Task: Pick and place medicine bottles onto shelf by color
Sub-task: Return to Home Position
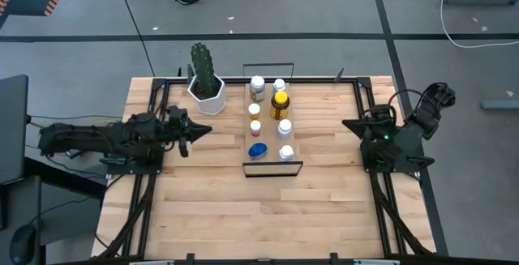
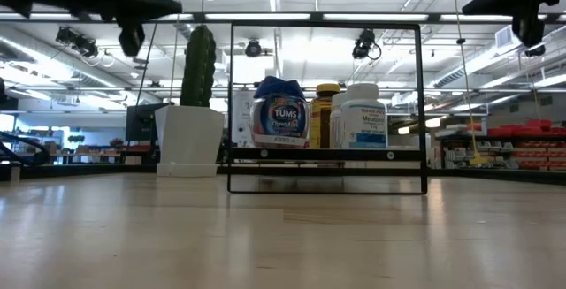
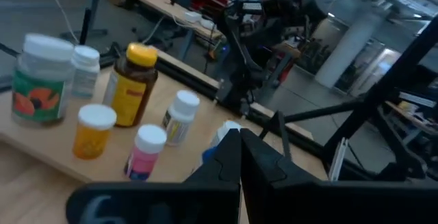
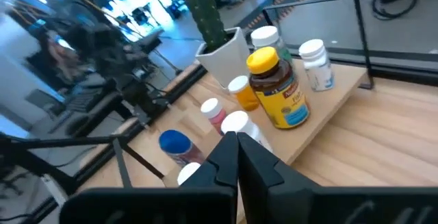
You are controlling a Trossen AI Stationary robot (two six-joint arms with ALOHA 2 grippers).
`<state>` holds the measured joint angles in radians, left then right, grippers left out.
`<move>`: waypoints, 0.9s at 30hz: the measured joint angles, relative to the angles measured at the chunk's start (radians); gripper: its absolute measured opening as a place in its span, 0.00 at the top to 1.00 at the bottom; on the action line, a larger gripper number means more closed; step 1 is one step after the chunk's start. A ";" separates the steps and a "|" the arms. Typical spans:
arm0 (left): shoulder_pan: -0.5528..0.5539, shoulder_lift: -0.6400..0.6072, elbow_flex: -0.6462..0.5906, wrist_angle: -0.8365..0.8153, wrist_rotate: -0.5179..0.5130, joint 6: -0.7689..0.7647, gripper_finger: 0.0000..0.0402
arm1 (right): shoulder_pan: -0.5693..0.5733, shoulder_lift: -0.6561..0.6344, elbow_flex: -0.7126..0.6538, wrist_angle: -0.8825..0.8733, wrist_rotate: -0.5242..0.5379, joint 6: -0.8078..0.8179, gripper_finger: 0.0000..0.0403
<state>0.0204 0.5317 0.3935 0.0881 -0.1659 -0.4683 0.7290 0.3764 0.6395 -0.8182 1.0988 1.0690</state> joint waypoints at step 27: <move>0.483 -0.015 -0.124 0.200 0.412 0.009 1.00 | -0.638 -0.204 -0.465 0.776 -0.789 -0.508 0.99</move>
<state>0.5029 0.5163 0.2695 0.2884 0.2464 -0.4591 0.0908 0.1727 0.1740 -0.0421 0.3102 0.5613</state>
